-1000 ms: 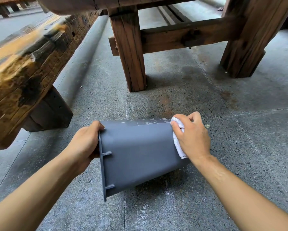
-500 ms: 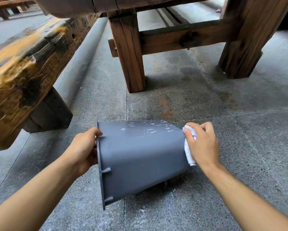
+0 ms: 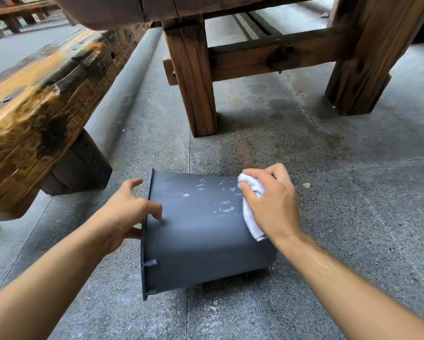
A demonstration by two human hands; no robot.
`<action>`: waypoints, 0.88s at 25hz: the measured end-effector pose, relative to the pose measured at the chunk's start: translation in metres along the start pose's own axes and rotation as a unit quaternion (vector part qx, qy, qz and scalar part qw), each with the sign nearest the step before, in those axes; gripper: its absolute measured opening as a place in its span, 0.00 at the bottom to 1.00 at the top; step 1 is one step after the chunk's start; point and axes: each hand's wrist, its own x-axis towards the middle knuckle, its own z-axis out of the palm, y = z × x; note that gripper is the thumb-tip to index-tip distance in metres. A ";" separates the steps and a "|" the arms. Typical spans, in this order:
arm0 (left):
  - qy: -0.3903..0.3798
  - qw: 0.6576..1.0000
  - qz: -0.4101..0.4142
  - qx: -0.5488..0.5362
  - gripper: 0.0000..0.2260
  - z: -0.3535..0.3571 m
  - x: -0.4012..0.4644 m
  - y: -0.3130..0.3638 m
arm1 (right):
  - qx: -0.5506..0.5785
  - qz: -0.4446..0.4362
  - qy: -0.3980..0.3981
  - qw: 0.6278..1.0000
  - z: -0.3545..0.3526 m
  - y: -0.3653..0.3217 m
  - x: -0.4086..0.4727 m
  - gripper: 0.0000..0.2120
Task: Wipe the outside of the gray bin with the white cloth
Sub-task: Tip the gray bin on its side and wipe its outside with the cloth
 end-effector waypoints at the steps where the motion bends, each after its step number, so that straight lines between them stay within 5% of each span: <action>1: -0.012 0.999 0.020 0.032 0.36 0.001 -0.002 0.000 | 0.006 -0.017 -0.013 1.000 0.006 -0.016 -0.001 0.10; 9: 0.002 0.951 0.145 0.273 0.33 0.021 -0.016 0.002 | -0.013 -0.073 -0.101 0.992 0.056 -0.081 -0.037 0.09; 13: -0.010 0.938 0.174 0.300 0.33 0.023 -0.017 -0.001 | -0.037 -0.104 -0.122 0.986 0.064 -0.090 -0.044 0.11; 22: -0.031 0.941 0.152 0.301 0.52 0.029 -0.012 -0.010 | -0.133 -0.148 -0.129 0.972 0.061 -0.071 -0.052 0.09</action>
